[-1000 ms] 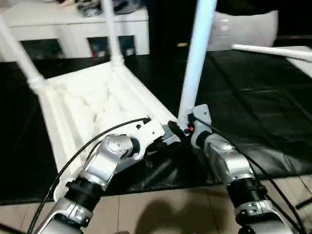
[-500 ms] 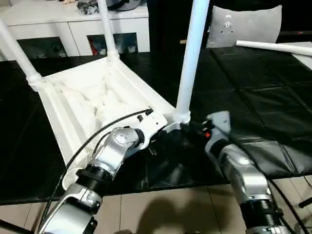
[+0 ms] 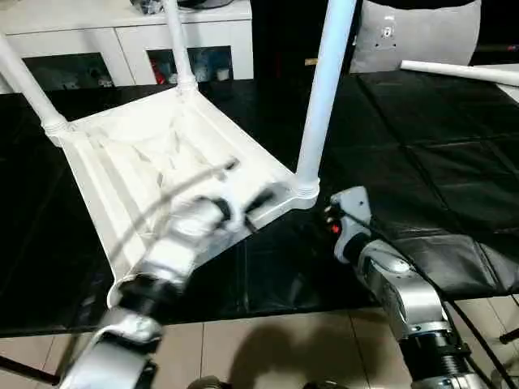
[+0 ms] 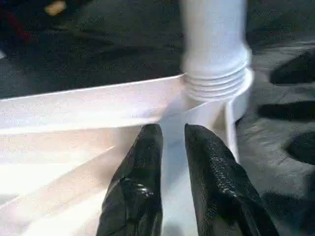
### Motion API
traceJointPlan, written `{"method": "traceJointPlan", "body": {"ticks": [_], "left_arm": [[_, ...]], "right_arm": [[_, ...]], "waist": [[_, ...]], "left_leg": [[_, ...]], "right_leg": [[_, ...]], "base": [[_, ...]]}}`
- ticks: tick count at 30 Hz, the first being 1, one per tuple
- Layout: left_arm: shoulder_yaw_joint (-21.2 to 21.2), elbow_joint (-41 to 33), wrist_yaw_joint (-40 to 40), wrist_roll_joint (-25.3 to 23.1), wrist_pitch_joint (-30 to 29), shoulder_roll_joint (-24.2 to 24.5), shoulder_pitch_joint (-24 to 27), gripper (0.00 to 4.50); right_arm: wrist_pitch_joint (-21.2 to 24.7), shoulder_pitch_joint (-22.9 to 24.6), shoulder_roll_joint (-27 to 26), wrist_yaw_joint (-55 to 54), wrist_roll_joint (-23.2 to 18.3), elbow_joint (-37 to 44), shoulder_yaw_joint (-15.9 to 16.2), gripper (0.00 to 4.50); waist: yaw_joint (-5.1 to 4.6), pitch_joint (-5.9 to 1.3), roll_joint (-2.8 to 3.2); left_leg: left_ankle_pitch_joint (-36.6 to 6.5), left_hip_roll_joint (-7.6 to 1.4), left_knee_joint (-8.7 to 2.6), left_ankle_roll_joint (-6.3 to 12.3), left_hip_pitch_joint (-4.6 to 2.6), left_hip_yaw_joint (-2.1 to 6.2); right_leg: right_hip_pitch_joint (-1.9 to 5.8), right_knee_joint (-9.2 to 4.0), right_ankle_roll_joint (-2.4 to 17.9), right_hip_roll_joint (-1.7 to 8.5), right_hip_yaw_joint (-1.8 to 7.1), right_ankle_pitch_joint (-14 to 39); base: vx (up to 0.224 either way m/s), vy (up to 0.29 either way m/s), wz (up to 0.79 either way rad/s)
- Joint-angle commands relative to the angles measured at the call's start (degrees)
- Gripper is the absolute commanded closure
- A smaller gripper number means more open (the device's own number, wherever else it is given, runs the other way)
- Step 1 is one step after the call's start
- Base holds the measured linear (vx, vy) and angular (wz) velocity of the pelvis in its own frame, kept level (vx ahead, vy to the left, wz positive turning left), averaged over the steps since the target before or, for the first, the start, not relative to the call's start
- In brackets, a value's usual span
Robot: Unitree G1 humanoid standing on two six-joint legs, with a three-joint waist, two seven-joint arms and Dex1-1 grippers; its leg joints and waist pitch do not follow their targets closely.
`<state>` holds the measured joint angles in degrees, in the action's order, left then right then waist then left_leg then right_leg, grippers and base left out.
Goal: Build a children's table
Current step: Rotate leg to tighten, then rotate table base
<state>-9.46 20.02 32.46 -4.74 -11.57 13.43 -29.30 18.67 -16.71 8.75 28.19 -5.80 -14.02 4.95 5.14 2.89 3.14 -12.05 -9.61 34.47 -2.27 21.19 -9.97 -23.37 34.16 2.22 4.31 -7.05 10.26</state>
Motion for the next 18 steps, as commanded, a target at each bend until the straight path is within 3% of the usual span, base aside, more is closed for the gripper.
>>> {"method": "traceJointPlan", "body": {"ticks": [1, 2, 3, 5, 7, 9, 11, 12, 15, 18], "left_arm": [[1.75, -3.59, 0.90, 0.24, -2.86, 2.14, 1.12, 3.58], [2.27, -5.02, 0.92, 0.03, -3.88, 3.59, 1.79, 3.58], [2.90, -6.14, 0.58, -0.43, -5.03, 4.88, 2.32, 3.58], [4.43, -7.87, -0.23, -1.12, -7.04, 7.01, 3.12, 3.58], [5.83, -8.64, -0.94, -1.95, -9.04, 8.76, 3.52, 3.93], [7.40, -9.19, -3.15, -5.92, -12.37, 13.30, 4.41, 3.93], [7.49, -10.23, -4.05, -6.95, -14.18, 14.94, 5.00, 4.07], [7.66, -10.84, -4.46, -7.10, -15.23, 15.49, 5.21, 4.35], [8.43, -11.15, -6.58, -8.80, -18.33, 17.45, 5.53, 4.41], [9.02, -10.15, -8.46, -10.95, -21.14, 19.55, 5.99, 4.46]], "right_arm": [[0.97, -0.80, 0.12, 1.38, 0.57, 0.25, 1.42, 0.00], [1.05, -0.90, 0.21, 1.79, 0.49, 0.24, 1.77, 0.00], [1.15, -1.00, 0.24, 2.15, 0.45, 0.22, 2.05, 0.00], [1.42, -1.31, 0.30, 2.93, 0.56, -0.07, 2.58, 0.00], [1.51, -1.92, 0.24, 3.62, 0.74, -0.80, 3.25, 0.00], [1.47, -3.77, -0.16, 4.63, 1.53, -3.40, 5.05, 0.00], [1.40, -4.69, -0.36, 4.53, 2.00, -4.84, 5.70, 0.00], [1.16, -5.16, -0.47, 4.40, 2.27, -5.60, 5.96, 0.00], [0.08, -7.43, -1.63, 3.66, 2.84, -9.05, 6.20, 0.00], [-0.62, -10.14, -3.12, 2.70, 3.27, -13.14, 6.11, 0.00]], "waist": [[0.45, -3.79, -1.03], [0.53, -3.79, -0.75], [0.31, -3.64, -1.09], [0.47, -3.67, -0.93], [0.53, -3.68, -1.17], [0.59, -3.74, -1.05], [0.52, -3.72, -1.02], [0.50, -3.71, -0.97], [0.67, -3.87, -0.75], [0.70, -3.72, -0.84]], "left_leg": [[-4.20, -4.01, -3.75, 5.71, 0.12, 1.59], [-4.89, -4.08, -3.85, 5.07, -0.23, 1.61], [-5.23, -4.06, -3.96, 4.71, -0.20, 1.54], [-5.19, -4.03, -3.98, 4.30, -0.31, 1.59], [-4.77, -4.12, -4.01, 4.07, -0.36, 1.59], [-4.12, -4.06, -4.00, 4.00, -0.39, 1.73], [-4.46, -3.98, -3.97, 3.69, -0.52, 1.69], [-4.24, -4.01, -4.03, 3.49, -0.46, 1.76], [-3.98, -4.11, -3.91, 3.13, -0.56, 1.72], [-4.82, -3.93, -3.91, 2.83, -0.49, 1.76]], "right_leg": [[3.80, -3.96, 8.97, 5.83, 4.02, 12.31], [3.50, -4.02, 8.57, 5.62, 4.01, 13.18], [3.45, -4.05, 8.40, 5.40, 4.07, 13.29], [3.41, -3.95, 8.42, 5.39, 4.13, 12.90], [3.38, -3.64, 8.89, 5.37, 4.15, 11.64], [3.31, -3.34, 9.18, 5.32, 4.15, 10.34], [3.34, -3.47, 9.15, 5.37, 4.21, 10.15], [3.41, -3.31, 9.71, 5.39, 4.23, 9.33], [3.33, -2.89, 11.35, 5.45, 4.29, 6.87], [3.42, -3.02, 11.28, 5.55, 4.29, 8.06]], "base": [[0.000, 0.000, 0.00], [0.000, 0.000, 0.00], [0.000, 0.000, 0.00], [0.000, 0.000, 0.00], [0.000, 0.000, 0.00], [0.000, 0.000, 0.00], [0.000, 0.000, 0.00], [0.000, 0.000, 0.00], [0.000, 0.000, 0.00], [0.000, 0.000, 0.00]]}}
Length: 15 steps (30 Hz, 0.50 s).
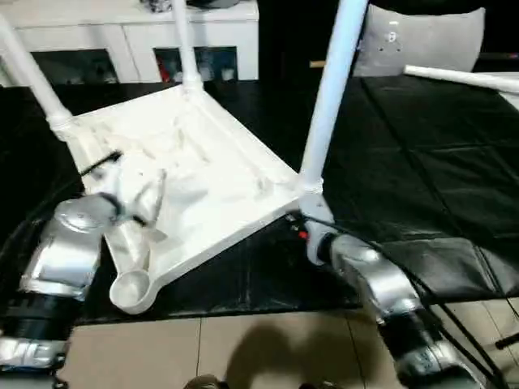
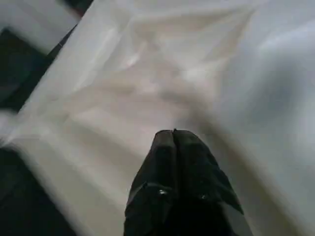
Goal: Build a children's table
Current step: Rotate table base
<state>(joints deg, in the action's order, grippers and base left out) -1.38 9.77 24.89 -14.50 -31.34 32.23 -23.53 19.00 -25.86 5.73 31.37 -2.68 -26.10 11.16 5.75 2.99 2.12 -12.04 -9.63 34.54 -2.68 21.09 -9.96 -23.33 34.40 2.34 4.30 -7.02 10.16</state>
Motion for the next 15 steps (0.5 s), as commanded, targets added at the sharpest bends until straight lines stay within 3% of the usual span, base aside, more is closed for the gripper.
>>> {"method": "traceJointPlan", "body": {"ticks": [1, 6, 12, 15], "left_arm": [[1.10, 0.19, -1.00, -1.19, -1.89, 0.91, 0.36, 4.46], [-2.21, -0.60, 3.82, -1.30, -5.06, 3.23, 3.72, 4.46], [-5.25, -1.81, 7.11, -1.29, -6.53, 4.60, 6.46, 4.46], [-9.20, -7.60, 16.82, 2.00, -7.85, 7.44, 10.11, 4.46]], "right_arm": [[-1.05, -1.43, -0.30, -0.66, 0.20, -1.78, -0.10, 0.00], [-0.17, -4.32, -2.36, -3.00, 0.50, -7.43, -0.56, 0.00], [-2.56, -5.64, -3.22, -3.57, 1.04, -11.35, -0.69, 0.00], [-4.07, -7.39, -3.90, -4.15, 0.76, -14.30, -1.35, 0.00]], "waist": [[0.15, -3.85, 0.18], [-0.01, -3.70, 0.39], [-0.18, -3.51, 0.56], [-0.55, -3.43, 0.44]], "left_leg": [[-5.11, -3.91, -4.00, 2.95, -0.44, 1.76], [-7.00, -3.97, -4.30, 2.06, -0.44, 1.93], [-10.66, -4.02, -4.64, 0.95, -0.64, 2.04], [-11.49, -4.21, -4.88, 0.66, -0.57, 2.17]], "right_leg": [[3.46, -3.32, 10.97, 5.68, 4.29, 8.98], [3.33, -3.56, 10.40, 5.66, 4.33, 11.65], [3.28, -4.07, 9.91, 5.74, 4.38, 14.30], [3.29, -3.98, 10.07, 5.78, 4.41, 15.01]], "base": [[0.000, 0.000, 0.00], [0.000, 0.000, 0.00], [0.000, 0.000, 0.00], [0.000, 0.000, 0.00]]}}
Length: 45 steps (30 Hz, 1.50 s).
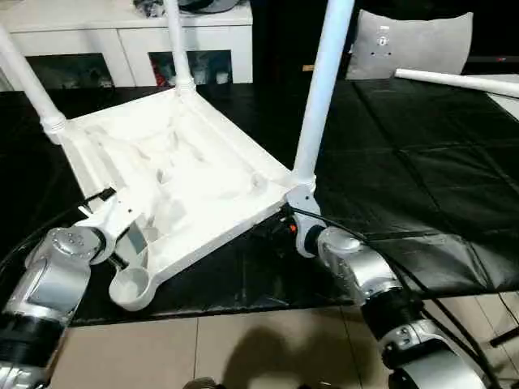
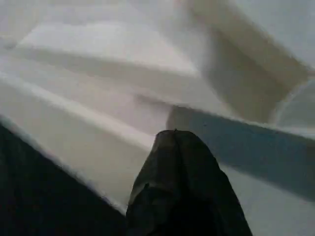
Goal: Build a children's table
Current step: Rotate table base
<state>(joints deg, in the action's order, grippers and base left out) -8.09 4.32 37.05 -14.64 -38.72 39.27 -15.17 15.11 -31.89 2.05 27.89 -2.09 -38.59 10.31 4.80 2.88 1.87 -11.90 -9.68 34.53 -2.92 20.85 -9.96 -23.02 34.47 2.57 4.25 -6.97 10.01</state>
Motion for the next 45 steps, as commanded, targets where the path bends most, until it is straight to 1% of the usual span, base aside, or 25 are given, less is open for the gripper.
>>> {"method": "traceJointPlan", "body": {"ticks": [1, 2, 3, 4, 9, 10, 12, 16, 17, 19, 20, 26, 29, 30, 32, 33, 34, 36, 37, 39, 40, 42, 43, 44, 45], "left_arm": [[-2.77, -3.00, 5.98, 2.86, 0.01, 0.69, 2.23, 4.46], [-3.18, -5.13, 9.53, 5.39, 1.12, 1.25, 3.21, 4.46], [-3.22, -5.29, 9.92, 5.68, 1.36, 1.30, 3.29, 4.46], [-3.44, -5.93, 12.49, 7.65, 2.21, 1.49, 3.61, 4.46], [-3.91, -7.16, 17.55, 11.29, 4.82, 1.62, 4.34, 4.46], [-4.17, -8.84, 20.09, 13.66, 5.69, 1.23, 5.01, 4.46], [-4.21, -9.75, 20.76, 14.99, 5.73, 0.18, 5.07, 4.46], [-5.57, -10.55, 21.49, 17.37, 5.01, -3.38, 3.29, 4.46], [-6.29, -10.75, 21.71, 17.68, 4.70, -4.30, 2.61, 4.46], [-7.35, -10.98, 22.24, 17.97, 4.25, -5.24, 1.81, 4.46], [-8.16, -11.02, 22.75, 17.97, 4.21, -5.72, 1.32, 4.46], [-10.33, -9.33, 22.55, 18.13, 5.21, -9.57, -1.24, 4.46], [-10.16, -2.95, 17.51, 15.48, 9.59, -13.96, -3.89, 4.46], [-9.86, 0.77, 13.91, 13.98, 11.88, -16.16, -5.36, 4.46], [-9.31, 5.49, 8.41, 11.76, 14.58, -18.13, -7.26, 4.46], [-8.71, 8.77, 4.18, 10.14, 16.49, -19.34, -8.60, 4.46], [-8.60, 9.19, 3.55, 9.92, 16.71, -19.49, -8.78, 4.46], [-6.87, 13.03, -1.53, 9.21, 18.46, -21.38, -10.73, 4.46], [-6.39, 13.51, -2.12, 9.48, 18.53, -21.90, -10.99, 4.46], [-6.11, 14.10, -2.58, 9.55, 19.28, -22.48, -11.07, 4.46], [-5.40, 14.22, -3.21, 9.99, 20.20, -23.29, -10.60, 4.46], [-4.14, 14.12, -4.13, 10.83, 21.22, -24.33, -10.07, 4.46], [-4.14, 14.12, -4.13, 10.83, 21.22, -24.33, -10.07, 4.29], [-3.67, 14.42, -4.47, 11.24, 21.90, -24.73, -10.02, 4.29], [-1.39, 12.52, -5.17, 13.47, 21.74, -26.09, -9.04, 4.29]], "right_arm": [[-0.45, -1.66, -0.24, -0.83, 0.25, -2.30, -0.50, 0.00], [-1.07, -2.58, -0.47, -1.10, 0.25, -3.62, -0.76, 0.00], [-1.14, -2.66, -0.49, -1.10, 0.25, -3.75, -0.78, 0.00], [-1.66, -3.19, -0.64, -1.16, 0.32, -4.62, -0.88, 0.00], [-2.75, -3.94, -0.85, -1.10, 0.53, -6.01, -0.98, 0.00], [-3.31, -4.36, -1.02, -0.94, 0.64, -6.46, -1.00, 0.00], [-3.85, -4.78, -1.12, -0.87, 0.71, -7.08, -1.11, 0.00], [-4.57, -5.11, -0.99, -0.84, 0.84, -7.85, -1.33, 0.00], [-4.73, -5.12, -0.92, -0.96, 0.93, -7.89, -1.33, 0.00], [-4.88, -5.15, -0.80, -1.03, 0.99, -7.94, -1.38, 0.00], [-5.00, -5.21, -0.71, -1.04, 0.99, -8.05, -1.51, 0.00], [-5.83, -5.50, -0.20, -1.48, 1.12, -8.74, -2.23, 0.00], [-6.55, -5.44, 0.39, -3.16, 1.14, -8.44, -3.26, 0.00], [-7.11, -5.30, 1.01, -4.21, 1.37, -7.90, -3.68, 0.00], [-7.25, -4.83, 1.89, -5.21, 1.78, -6.47, -4.57, 0.00], [-7.46, -4.37, 2.73, -6.01, 2.04, -5.10, -5.22, 0.00], [-7.49, -4.28, 2.87, -6.13, 2.07, -4.87, -5.32, 0.00], [-6.97, -2.54, 4.80, -7.68, 1.59, -0.03, -7.34, 0.00], [-6.61, -1.91, 5.33, -7.96, 1.36, 1.64, -7.95, 0.00], [-6.04, -0.76, 6.07, -8.35, 1.11, 4.41, -8.65, 0.00], [-5.02, 1.05, 6.67, -9.10, 0.70, 8.48, -9.62, 0.00], [-4.05, 2.80, 7.11, -9.64, 0.39, 12.03, -10.30, 0.00], [-4.05, 2.80, 7.11, -9.64, 0.39, 12.03, -10.30, 0.00], [-3.85, 3.30, 7.23, -9.74, 0.35, 12.97, -10.36, 0.00], [-2.81, 4.89, 7.07, -9.93, -0.38, 15.96, -10.98, 0.00]], "waist": [[0.43, -3.42, 0.68], [0.42, -3.41, 0.70], [0.32, -3.23, 0.69], [0.45, -3.26, 0.72], [0.44, -3.10, 0.64], [0.39, -3.12, 0.68], [0.28, -3.14, 0.64], [0.06, -3.37, 0.64], [0.21, -3.47, 0.83], [0.16, -3.48, 0.72], [0.15, -3.51, 0.85], [-0.27, -3.50, 0.60], [-0.39, -3.55, 0.49], [-0.42, -3.57, 0.64], [-0.31, -3.60, 0.43], [-0.27, -3.59, 0.41], [-0.05, -3.81, 0.30], [0.03, -3.73, 0.51], [0.18, -3.96, 0.27], [0.35, -4.06, 0.26], [0.41, -4.16, 0.23], [0.44, -4.16, 0.13], [0.51, -4.09, 0.13], [0.54, -4.17, 0.13], [0.39, -4.01, 0.08]], "left_leg": [[-11.46, -4.14, -4.69, 0.81, -0.49, 2.15], [-11.13, -4.10, -4.65, 0.83, -0.55, 2.01], [-11.18, -4.02, -4.73, 0.75, -0.48, 2.00], [-11.99, -3.96, -4.67, 0.65, -0.77, 1.86], [-13.74, -3.99, -4.96, 0.02, -0.91, 1.88], [-14.21, -3.97, -4.97, -0.25, -0.95, 1.92], [-13.99, -3.98, -5.00, -0.27, -0.97, 1.89], [-11.31, -3.91, -4.79, 0.12, -0.75, 1.68], [-10.86, -3.86, -4.69, 0.13, -0.79, 1.66], [-10.17, -3.81, -4.67, 0.37, -0.66, 1.64], [-9.90, -3.78, -4.63, 0.51, -0.59, 1.65], [-10.13, -3.69, -4.46, 0.87, -0.55, 1.61], [-9.37, -3.50, -4.27, 1.29, -0.55, 1.45], [-9.15, -3.49, -4.23, 1.39, -0.53, 1.44], [-9.81, -3.37, -4.15, 1.46, -0.64, 1.40], [-9.41, -3.34, -4.11, 1.71, -0.43, 1.44], [-8.87, -3.46, -4.06, 1.91, -0.59, 1.43], [-8.06, -3.36, -4.03, 2.34, -0.33, 1.44], [-7.21, -3.48, -3.91, 2.39, -0.42, 1.47], [-5.58, -3.55, -3.84, 2.92, -0.27, 1.51], [-4.76, -3.53, -3.75, 3.25, -0.26, 1.50], [-4.30, -3.56, -3.67, 3.90, -0.18, 1.41], [-4.19, -3.50, -3.67, 4.18, -0.06, 1.42], [-4.19, -3.48, -3.64, 4.34, -0.05, 1.44], [-4.95, -3.46, -3.64, 4.46, -0.02, 1.30]], "right_leg": [[2.99, -4.06, 10.34, 6.13, 4.47, 15.34], [2.91, -4.06, 10.60, 6.03, 4.55, 14.90], [2.92, -3.90, 11.08, 5.88, 4.55, 14.47], [2.73, -4.09, 10.92, 5.87, 4.56, 15.22], [2.80, -4.19, 10.01, 5.73, 4.58, 17.02], [2.79, -4.19, 9.81, 5.78, 4.58, 17.72], [2.78, -4.21, 9.73, 5.68, 4.62, 17.41], [3.08, -3.82, 10.56, 5.56, 4.70, 13.67], [3.09, -3.76, 10.71, 5.61, 4.67, 13.13], [3.26, -3.59, 10.94, 5.48, 4.62, 12.09], [3.32, -3.60, 11.07, 5.50, 4.60, 11.74], [3.57, -3.91, 11.04, 5.46, 4.47, 13.12], [3.50, -4.13, 10.65, 5.29, 4.42, 13.16], [3.48, -4.13, 10.51, 5.19, 4.39, 12.82], [3.57, -4.47, 9.49, 5.16, 4.29, 14.49], [3.67, -4.59, 8.81, 5.11, 4.23, 14.68], [3.65, -4.39, 8.33, 5.17, 4.25, 14.37], [3.68, -4.56, 7.48, 5.01, 4.13, 14.11], [3.70, -4.27, 7.38, 5.06, 4.20, 12.71], [3.65, -3.97, 7.97, 5.03, 4.19, 10.25], [3.66, -3.76, 8.64, 5.08, 4.19, 9.07], [3.68, -3.75, 8.85, 5.08, 4.20, 8.25], [3.77, -3.79, 8.88, 5.15, 4.15, 8.46], [3.72, -3.84, 8.84, 5.17, 4.07, 8.86], [3.66, -4.19, 8.76, 5.19, 4.06, 10.57]], "base": [[0.000, 0.000, 0.00], [0.000, 0.000, 0.00], [0.000, 0.000, 0.00], [0.000, 0.000, 0.00], [0.000, 0.000, 0.00], [0.000, 0.000, 0.00], [0.000, 0.000, 0.00], [0.000, 0.000, 0.00], [0.000, 0.000, 0.00], [0.000, 0.000, 0.00], [0.000, 0.000, 0.00], [0.000, 0.000, 0.00], [0.000, 0.000, 0.00], [0.000, 0.000, 0.00], [0.000, 0.000, 0.00], [0.000, 0.000, 0.00], [0.000, 0.000, 0.00], [0.000, 0.000, 0.00], [0.000, 0.000, 0.00], [0.000, 0.000, 0.00], [0.000, 0.000, 0.00], [0.000, 0.000, 0.00], [0.000, 0.000, 0.00], [0.000, 0.000, 0.00], [0.000, 0.000, 0.00]]}}
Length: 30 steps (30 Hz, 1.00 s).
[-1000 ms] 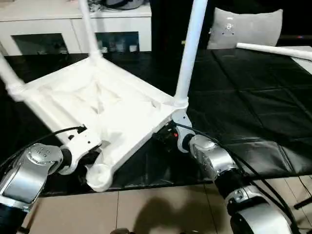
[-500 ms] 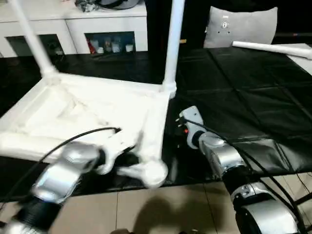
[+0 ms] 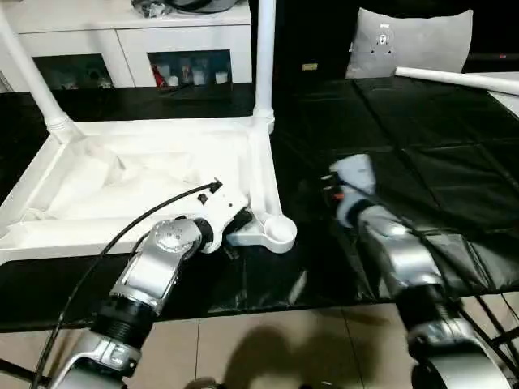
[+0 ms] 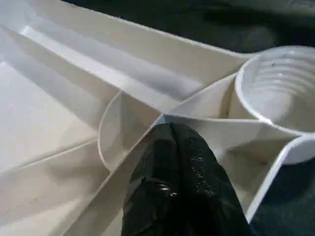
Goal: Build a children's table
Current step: Rotate table base, then move to table
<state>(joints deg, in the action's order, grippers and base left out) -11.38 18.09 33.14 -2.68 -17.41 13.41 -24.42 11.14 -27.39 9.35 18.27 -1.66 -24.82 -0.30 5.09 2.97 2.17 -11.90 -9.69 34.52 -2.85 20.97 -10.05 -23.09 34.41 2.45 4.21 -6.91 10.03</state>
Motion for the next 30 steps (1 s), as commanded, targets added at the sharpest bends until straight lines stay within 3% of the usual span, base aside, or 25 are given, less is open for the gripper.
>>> {"method": "traceJointPlan", "body": {"ticks": [1, 3, 6, 9, 11, 12, 13, 14, 15, 16, 17, 18, 19, 20, 21, 22, 23, 24, 25, 26, 27, 28, 29, 30], "left_arm": [[3.41, -2.41, -2.06, 3.17, 0.61, -1.22, 0.89, 4.17], [9.66, -9.84, -6.95, 8.96, 0.37, -5.14, 5.18, 3.95], [12.92, -15.86, -11.88, 10.02, -2.58, -7.75, 8.69, 3.83], [13.56, -21.18, -14.13, 9.09, -2.91, -8.77, 12.56, 3.60], [12.87, -24.32, -16.90, 5.47, -1.23, -8.53, 16.29, 3.48], [13.08, -24.48, -18.13, 4.70, -0.85, -8.81, 16.92, 3.40], [13.08, -24.48, -18.13, 4.70, -0.85, -8.81, 16.92, 3.27], [13.31, -24.97, -19.48, 4.45, -0.89, -9.16, 17.53, 3.27], [13.79, -25.64, -21.60, 4.00, -0.91, -9.73, 18.08, 3.12], [13.92, -26.17, -22.66, 3.67, -1.11, -9.93, 18.37, 3.10], [14.09, -27.14, -23.60, 3.50, -1.89, -10.21, 18.75, 3.06], [14.39, -27.83, -24.26, 3.47, -2.28, -10.50, 18.93, 2.95], [14.60, -28.18, -24.48, 3.65, -2.64, -10.68, 18.90, 2.82], [14.62, -28.69, -24.74, 3.71, -3.00, -10.84, 19.04, 2.73], [14.40, -29.08, -24.67, 3.61, -3.20, -10.79, 19.15, 2.70], [14.31, -29.17, -24.59, 3.60, -3.24, -10.74, 19.18, 2.68], [13.75, -29.64, -24.17, 3.44, -3.39, -10.54, 19.40, 2.62], [13.46, -29.83, -24.37, 3.21, -3.29, -10.48, 19.61, 2.50], [13.41, -29.89, -24.58, 3.12, -3.26, -10.49, 19.69, 2.38], [13.40, -30.00, -24.65, 3.25, -3.40, -10.50, 19.88, 2.30], [13.42, -30.07, -24.63, 3.38, -3.53, -10.51, 19.99, 2.28], [13.32, -30.32, -24.83, 3.43, -3.71, -10.50, 20.17, 2.28], [13.18, -30.63, -25.10, 3.48, -3.95, -10.50, 20.36, 2.19], [13.13, -30.74, -25.22, 3.51, -4.06, -10.52, 20.41, 1.94]], "right_arm": [[2.01, 1.64, -0.33, -0.47, -1.38, 4.52, -0.81, 0.00], [7.38, 6.62, -1.44, -2.37, -2.98, 15.25, -2.16, 0.00], [10.74, 10.57, -1.68, -3.71, -2.26, 22.39, -1.61, 0.00], [11.44, 13.47, -1.52, -3.80, -1.35, 26.63, -0.19, 0.00], [11.82, 15.49, -2.13, -4.77, -1.07, 29.20, 0.52, 0.00], [11.74, 15.74, -2.45, -5.05, -1.11, 29.36, 0.51, 0.00], [11.74, 15.74, -2.45, -5.05, -1.11, 29.36, 0.51, 0.00], [12.19, 16.09, -2.61, -5.34, -1.13, 30.08, 0.53, 0.00], [12.51, 16.38, -2.64, -5.85, -0.96, 30.75, 0.46, 0.00], [12.81, 16.54, -2.66, -6.10, -1.02, 31.16, 0.35, 0.00], [13.05, 16.86, -2.53, -5.85, -1.30, 31.70, 0.31, 0.00], [12.57, 17.15, -2.04, -5.07, -1.35, 31.77, 0.56, 0.00], [12.19, 17.32, -1.67, -4.64, -1.21, 31.59, 0.74, 0.00], [12.10, 17.55, -1.39, -4.44, -1.09, 31.71, 0.88, 0.00], [11.90, 17.67, -1.20, -4.35, -1.05, 31.39, 0.81, 0.00], [11.88, 17.69, -1.16, -4.32, -1.03, 31.32, 0.79, 0.00], [11.83, 17.80, -0.91, -4.21, -0.92, 30.95, 0.68, 0.00], [12.24, 17.93, -0.93, -4.45, -0.97, 31.03, 0.46, 0.00], [12.40, 17.99, -0.97, -4.58, -1.05, 31.13, 0.37, 0.00], [12.73, 18.10, -1.10, -4.82, -1.25, 31.15, 0.15, 0.00], [12.90, 18.16, -1.17, -4.94, -1.36, 31.13, 0.03, 0.00], [13.24, 18.30, -1.25, -5.13, -1.37, 31.11, 0.00, 0.00], [13.64, 18.51, -1.53, -5.53, -1.52, 31.10, -0.23, 0.00], [13.77, 18.61, -1.81, -5.83, -1.72, 31.10, -0.49, 0.00]], "waist": [[0.33, -4.11, -0.15], [0.50, -4.15, -0.07], [0.22, -3.94, -0.29], [0.04, -3.31, -0.85], [0.02, -3.22, -0.89], [0.07, -3.18, -0.45], [-0.13, -3.61, 0.15], [-0.57, -3.46, 0.02], [-0.76, -3.29, 0.15], [-0.89, -2.94, 0.89], [-1.28, -2.94, 1.19], [-1.60, -2.93, 1.81], [-2.17, -2.57, 1.84], [-2.41, -2.36, 1.93], [-2.67, -1.90, 1.55], [-2.70, -1.70, 1.18], [-2.31, -1.23, 0.02], [-1.68, -2.15, -2.11], [-0.49, -2.25, -2.14], [-0.91, -1.30, -2.67], [-0.34, -1.12, -2.33], [-0.36, -1.25, -2.33], [-0.48, -2.67, -0.68], [-1.39, -3.17, 0.75]], "left_leg": [[-5.19, -3.48, -3.57, 4.39, -0.17, 1.35], [-4.95, -4.16, -3.67, 4.23, 0.04, 1.61], [-5.51, -4.00, -3.79, 5.02, 0.07, 1.53], [-8.89, -3.42, -4.07, 4.25, 0.01, 1.30], [-8.91, -3.66, -4.24, 3.74, 0.09, 1.51], [-8.93, -2.61, -5.22, 7.76, 3.17, 4.27], [-8.83, -2.29, -4.25, 9.85, 2.26, 5.24], [-8.58, -2.11, -4.03, 10.62, 2.76, 5.63], [-8.27, -2.18, -3.91, 10.77, 3.51, 6.64], [-11.77, -3.21, -4.80, 9.37, 3.52, 8.41], [-14.90, -4.09, -5.52, 8.58, 3.26, 9.88], [-21.33, -5.35, -6.97, 6.92, 2.14, 13.01], [-26.91, -5.77, -7.81, 5.53, 0.52, 15.70], [-29.06, -5.63, -8.39, 5.11, 0.12, 16.99], [-31.70, -4.77, -9.31, 4.69, 0.28, 18.59], [-32.49, -3.50, -9.61, 4.20, 0.95, 18.78], [-32.87, 0.21, -8.50, 2.05, 3.17, 17.49], [-26.97, 4.02, -0.74, -0.94, 3.66, 13.51], [-12.55, 3.32, 11.24, 2.92, 2.03, 5.21], [-10.32, 2.09, 11.85, 4.39, 4.07, 4.02], [-8.57, 1.36, 10.70, 5.34, 2.83, 2.32], [-9.46, 0.55, 8.98, 6.15, 2.19, 2.19], [-13.31, -1.24, 2.09, 6.94, -2.38, 2.11], [-8.90, -13.30, -4.51, 11.68, -4.69, 9.31]], "right_leg": [[3.68, -4.35, 8.63, 5.40, 3.97, 11.42], [3.85, -4.05, 8.80, 5.58, 4.06, 10.58], [3.44, -4.20, 8.74, 5.03, 3.89, 10.45], [3.25, -5.63, 4.98, 5.00, 3.68, 21.11], [3.10, -5.73, 3.24, 4.96, 3.82, 22.68], [5.48, -4.75, 3.42, 6.09, 0.69, 21.01], [4.86, -5.01, 4.98, 6.60, -0.24, 19.15], [5.07, -5.11, 6.10, 6.70, -0.50, 17.82], [5.65, -4.88, 6.75, 6.53, -1.39, 16.05], [5.90, -3.99, 5.70, 5.58, -2.29, 15.82], [5.80, -2.84, 5.04, 4.83, -2.16, 14.61], [5.10, -0.55, 4.34, 3.14, -1.31, 11.85], [3.47, 1.22, 6.27, 2.08, 0.05, 10.13], [3.03, 2.01, 7.70, 1.69, 0.61, 10.60], [2.75, 3.06, 10.07, 1.01, 2.09, 12.77], [3.13, 2.84, 11.33, 1.20, 2.83, 13.58], [4.13, -0.33, 15.05, 2.56, 3.65, 18.87], [4.26, -6.13, 17.90, 6.50, 3.50, 35.26], [4.29, -10.50, 20.26, 11.52, 1.24, 42.46], [5.33, -9.99, 16.29, 11.69, 0.26, 41.37], [5.37, -9.95, 11.31, 10.86, -2.31, 37.61], [5.95, -9.62, 9.80, 10.68, -2.93, 35.67], [5.09, -8.50, 5.51, 4.31, -1.02, 27.28], [3.94, -3.03, -0.12, 1.43, -3.06, 16.40]], "base": [[0.000, 0.000, 0.00], [0.000, 0.000, 0.00], [0.000, 0.000, 0.00], [0.000, 0.000, 0.00], [0.000, 0.000, 0.00], [0.000, -0.013, 0.19], [-0.010, -0.025, 0.49], [-0.010, -0.025, 0.49], [-0.019, -0.025, 0.53], [-0.018, -0.026, 0.46], [-0.018, -0.026, 0.46], [0.020, -0.041, 0.54], [0.033, -0.078, 0.66], [0.033, -0.078, 0.66], [0.011, -0.113, 0.71], [-0.031, -0.156, 0.71], [-0.031, -0.156, 0.71], [-0.056, -0.195, 0.63], [-0.018, -0.184, 0.43], [-0.018, -0.184, 0.43], [0.002, -0.174, 0.48], [-0.010, -0.171, 0.57], [-0.010, -0.171, 0.57], [-0.011, -0.148, 0.38]]}}
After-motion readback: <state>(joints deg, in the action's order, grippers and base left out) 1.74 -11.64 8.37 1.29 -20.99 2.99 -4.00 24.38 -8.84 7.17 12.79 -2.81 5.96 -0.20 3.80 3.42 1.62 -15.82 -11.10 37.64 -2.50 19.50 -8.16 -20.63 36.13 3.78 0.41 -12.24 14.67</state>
